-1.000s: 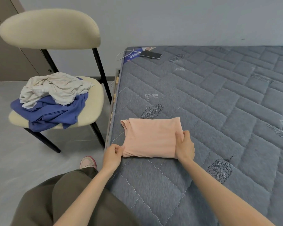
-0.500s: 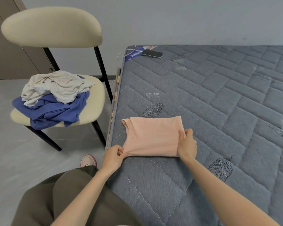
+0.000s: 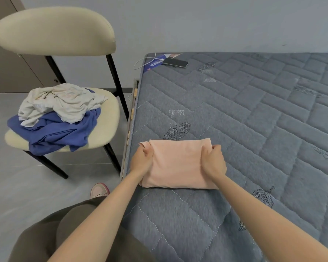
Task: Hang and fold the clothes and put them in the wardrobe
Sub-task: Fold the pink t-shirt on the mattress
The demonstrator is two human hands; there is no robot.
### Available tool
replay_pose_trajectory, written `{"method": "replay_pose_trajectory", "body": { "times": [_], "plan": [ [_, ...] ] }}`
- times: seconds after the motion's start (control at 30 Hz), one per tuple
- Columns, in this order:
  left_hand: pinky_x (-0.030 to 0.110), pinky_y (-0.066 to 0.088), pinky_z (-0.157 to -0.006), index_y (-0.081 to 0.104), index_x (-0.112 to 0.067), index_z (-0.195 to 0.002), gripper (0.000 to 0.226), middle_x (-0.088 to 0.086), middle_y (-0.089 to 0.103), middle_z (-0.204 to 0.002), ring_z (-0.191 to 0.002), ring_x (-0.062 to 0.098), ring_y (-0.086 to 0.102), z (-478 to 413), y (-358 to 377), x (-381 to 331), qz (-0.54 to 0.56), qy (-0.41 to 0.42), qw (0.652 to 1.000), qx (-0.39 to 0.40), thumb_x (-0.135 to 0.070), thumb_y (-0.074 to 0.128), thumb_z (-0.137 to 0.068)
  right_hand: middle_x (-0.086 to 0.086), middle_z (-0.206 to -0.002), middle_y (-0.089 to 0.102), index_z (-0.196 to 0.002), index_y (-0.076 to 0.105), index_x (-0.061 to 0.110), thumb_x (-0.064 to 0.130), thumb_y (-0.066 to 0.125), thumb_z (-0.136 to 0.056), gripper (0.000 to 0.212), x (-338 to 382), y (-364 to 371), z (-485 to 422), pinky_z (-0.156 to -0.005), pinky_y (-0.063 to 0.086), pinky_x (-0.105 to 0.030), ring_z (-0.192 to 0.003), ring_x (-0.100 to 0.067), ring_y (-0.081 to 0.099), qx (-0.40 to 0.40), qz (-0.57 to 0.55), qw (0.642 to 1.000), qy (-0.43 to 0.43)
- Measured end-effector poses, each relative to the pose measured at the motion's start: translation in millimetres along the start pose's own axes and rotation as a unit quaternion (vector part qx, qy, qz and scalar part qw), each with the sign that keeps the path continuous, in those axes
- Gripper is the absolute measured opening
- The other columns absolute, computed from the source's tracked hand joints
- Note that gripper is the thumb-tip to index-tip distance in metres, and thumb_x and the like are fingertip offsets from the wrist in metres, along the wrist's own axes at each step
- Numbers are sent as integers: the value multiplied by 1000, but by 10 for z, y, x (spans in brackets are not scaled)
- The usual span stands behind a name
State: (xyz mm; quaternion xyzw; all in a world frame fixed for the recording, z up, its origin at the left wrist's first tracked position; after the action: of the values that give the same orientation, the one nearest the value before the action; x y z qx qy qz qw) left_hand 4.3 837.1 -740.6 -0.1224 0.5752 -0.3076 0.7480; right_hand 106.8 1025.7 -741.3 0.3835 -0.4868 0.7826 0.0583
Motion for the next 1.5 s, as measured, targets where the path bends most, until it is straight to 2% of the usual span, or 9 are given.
{"method": "replay_pose_trajectory", "body": {
  "times": [0.07, 0.17, 0.37, 0.53, 0.87, 1.03, 1.27, 1.37, 1.5],
  "plan": [
    [37, 39, -81, 54, -1, -104, 37, 18, 60, -108, -107, 35, 54, -68, 60, 2, 13, -7, 1000, -18, -33, 36, -99, -9, -112, 57, -102, 35, 15, 39, 33, -100, 25, -16, 14, -23, -75, 36, -37, -91, -30, 53, -5, 3, 1000, -11],
    [41, 38, -76, 51, -4, -80, 39, 25, 59, -101, -103, 39, 54, -143, 121, 13, -1, 17, 999, -37, -29, 32, -102, -7, -93, 58, -99, 33, 17, 38, 30, -100, 22, -11, 21, -48, -69, 37, -36, -81, -29, 51, -14, 8, 999, -42],
    [32, 40, -82, 58, -11, -107, 29, 8, 62, -110, -105, 28, 55, -256, 128, 149, 31, 29, 995, -91, -21, 32, -101, -3, -73, 56, -96, 35, 16, 39, 28, -101, 25, -51, 32, -113, -63, 40, -37, -72, -31, 54, -57, -2, 996, -66],
    [31, 29, -67, 35, -15, -64, 33, 17, 53, -88, -92, 36, 53, -317, 176, 144, 52, -54, 994, -85, -17, 35, -97, -4, -81, 58, -97, 38, 17, 41, 28, -101, 26, -79, 91, -121, -66, 39, -36, -76, -30, 55, -58, 8, 998, -33],
    [30, 41, -78, 62, -7, -81, 29, -1, 62, -89, -84, 19, 53, -446, 160, 20, 154, -47, 986, -51, -32, 53, -91, 1, -88, 53, -97, 37, 17, 41, 32, -100, 25, -1, 66, -111, -69, 37, -35, -79, -25, 50, -48, 0, 999, -14],
    [21, 31, -56, 47, -14, -64, 31, -3, 45, -66, -66, 13, 40, -458, 182, -1, 200, -64, 974, -88, -23, 55, -93, 0, -76, 54, -95, 36, 15, 38, 27, -101, 25, -17, 59, -115, -65, 38, -36, -74, -28, 52, -62, -9, 998, -31],
    [26, 35, -69, 57, -9, -80, 21, 1, 54, -81, -83, 17, 45, -508, 180, 39, 289, -132, 945, -75, -25, 53, -95, -3, -86, 57, -97, 39, 18, 39, 29, -101, 24, -61, 103, -167, -69, 41, -37, -80, -29, 53, -64, -25, 998, -6],
    [25, 33, -73, 55, -8, -89, 16, 8, 57, -97, -88, 21, 49, -443, 155, -33, 208, -107, 968, -88, -20, 47, -95, -5, -102, 56, -100, 41, 17, 31, 36, -101, 15, -39, 125, -170, -70, 39, -37, -89, -27, 51, -102, -6, 995, -20],
    [34, 34, -86, 55, -11, -100, 13, 8, 50, -108, -105, 29, 48, -188, 151, -173, 0, 59, 977, -203, -8, 45, -91, -7, -115, 53, -114, 51, 11, 1, 45, -91, 27, 5, 163, -86, -81, 31, -32, -101, -24, 40, -201, 79, 957, -195]
  ]
}}
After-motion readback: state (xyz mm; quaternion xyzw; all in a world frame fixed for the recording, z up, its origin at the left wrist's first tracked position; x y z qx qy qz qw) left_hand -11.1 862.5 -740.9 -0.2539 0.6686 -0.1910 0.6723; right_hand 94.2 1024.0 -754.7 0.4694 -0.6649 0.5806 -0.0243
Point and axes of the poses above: each hand's wrist, its own z-axis away from the middle knuckle, its own y-axis out of the palm, x = y × z, the point moved 1 cm from there along -z, towards the middle knuckle
